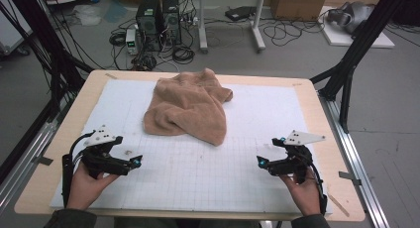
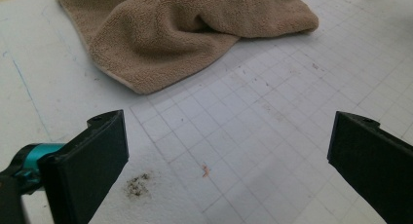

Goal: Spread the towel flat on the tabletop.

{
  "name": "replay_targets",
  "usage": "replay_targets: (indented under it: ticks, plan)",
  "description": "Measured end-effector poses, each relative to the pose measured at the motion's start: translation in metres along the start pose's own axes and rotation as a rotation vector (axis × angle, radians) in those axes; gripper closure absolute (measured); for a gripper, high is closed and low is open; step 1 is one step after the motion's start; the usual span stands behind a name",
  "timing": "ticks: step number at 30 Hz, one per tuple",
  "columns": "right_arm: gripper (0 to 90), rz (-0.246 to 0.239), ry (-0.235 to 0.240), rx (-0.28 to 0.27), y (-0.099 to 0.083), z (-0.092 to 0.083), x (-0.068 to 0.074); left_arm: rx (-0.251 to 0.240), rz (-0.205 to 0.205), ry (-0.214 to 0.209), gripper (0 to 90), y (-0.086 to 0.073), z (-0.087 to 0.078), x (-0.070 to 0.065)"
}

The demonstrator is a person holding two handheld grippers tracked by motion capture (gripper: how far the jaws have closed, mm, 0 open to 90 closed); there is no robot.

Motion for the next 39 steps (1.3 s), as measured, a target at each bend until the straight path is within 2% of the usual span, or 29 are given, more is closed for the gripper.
replay_targets:
  ticks: [15, 24, 32, 39]
  plan:
    - [10.2, 0.005, 0.015, 0.009, 0.003, 0.008, -0.002, -0.006, -0.012, -0.006, 1.7, -0.001, -0.004, 0.002]
    - [10.2, -0.014, 0.018, 0.013, 0.015, 0.017, -0.001, -0.020, -0.022, 0.001, 1.8, 0.004, -0.003, 0.004]
    - [10.3, -0.040, 0.025, 0.011, 0.044, 0.033, -0.001, -0.017, -0.020, -0.011, 1.8, 0.009, 0.001, 0.002]
    - [12.7, -0.060, 0.047, 0.023, 0.079, 0.057, -0.001, -0.017, -0.030, -0.019, 1.8, 0.015, 0.010, 0.005]
Point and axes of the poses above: each handheld gripper's, and its own axes: z roughly forward along the jaws, y roughly out of its top, x roughly to its left, the point moved 4 cm from there along z, roughly forward along the jaws, and after that the axes turned 6 degrees about z, right-handed, at the moved point
